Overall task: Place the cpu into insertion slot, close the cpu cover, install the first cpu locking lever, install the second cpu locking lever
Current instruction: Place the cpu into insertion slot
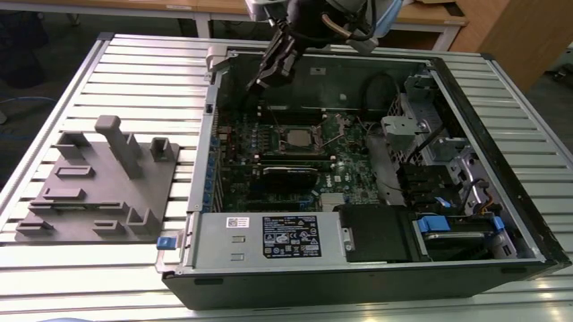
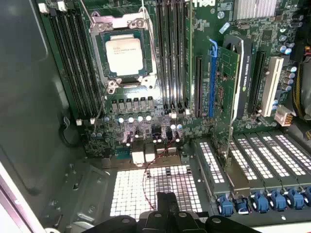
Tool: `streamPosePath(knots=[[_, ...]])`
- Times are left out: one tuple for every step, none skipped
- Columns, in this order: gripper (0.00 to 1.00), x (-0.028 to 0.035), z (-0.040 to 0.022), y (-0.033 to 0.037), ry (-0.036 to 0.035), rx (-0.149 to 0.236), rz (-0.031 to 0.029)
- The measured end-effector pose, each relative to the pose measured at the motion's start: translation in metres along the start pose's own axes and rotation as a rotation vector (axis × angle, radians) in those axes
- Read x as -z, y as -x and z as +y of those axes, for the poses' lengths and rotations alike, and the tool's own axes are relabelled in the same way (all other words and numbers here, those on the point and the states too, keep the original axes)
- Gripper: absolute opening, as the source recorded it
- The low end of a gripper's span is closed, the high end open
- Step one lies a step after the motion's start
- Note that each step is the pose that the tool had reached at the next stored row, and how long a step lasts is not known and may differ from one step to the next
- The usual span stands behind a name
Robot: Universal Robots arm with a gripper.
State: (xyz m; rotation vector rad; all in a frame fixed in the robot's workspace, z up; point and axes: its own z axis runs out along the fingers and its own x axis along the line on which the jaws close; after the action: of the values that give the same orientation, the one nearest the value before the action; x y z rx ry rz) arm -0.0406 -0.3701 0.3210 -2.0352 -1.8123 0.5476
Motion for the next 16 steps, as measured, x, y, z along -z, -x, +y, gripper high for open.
streamPosePath(knots=[[0.1, -0.0001, -0.0002, 0.0, 0.0126, 0.001, 0.0034], [0.1, -0.0003, -0.0005, 0.0001, 0.0299, 0.003, 0.008], [0.1, -0.0005, -0.0008, 0.0001, 0.0486, 0.005, 0.0131], [0.1, -0.0006, -0.0011, 0.0001, 0.066, 0.007, 0.0177], [0.1, -0.0011, -0.0017, 0.0002, 0.0826, 0.009, 0.023], [0.1, -0.0013, -0.002, 0.0003, 0.0875, 0.012, 0.0297], [0.1, -0.0013, -0.002, 0.0003, 0.0876, 0.012, 0.0297], [0.1, -0.0013, -0.002, 0.0003, 0.0877, 0.012, 0.0298], [0.1, -0.0013, -0.0021, 0.0004, 0.0876, 0.012, 0.0296], [0.1, -0.0012, -0.0021, 0.0005, 0.0876, 0.012, 0.0295], [0.1, -0.0012, -0.0021, 0.0005, 0.0876, 0.012, 0.0296], [0.1, -0.0013, -0.002, 0.0005, 0.0876, 0.012, 0.0296], [0.1, -0.0012, -0.0021, 0.0006, 0.0876, 0.012, 0.0296], [0.1, -0.0012, -0.0021, 0.0006, 0.0876, 0.012, 0.0296], [0.1, -0.0013, -0.002, 0.0006, 0.0876, 0.012, 0.0296], [0.1, -0.0013, -0.002, 0.0006, 0.0876, 0.012, 0.0296]])
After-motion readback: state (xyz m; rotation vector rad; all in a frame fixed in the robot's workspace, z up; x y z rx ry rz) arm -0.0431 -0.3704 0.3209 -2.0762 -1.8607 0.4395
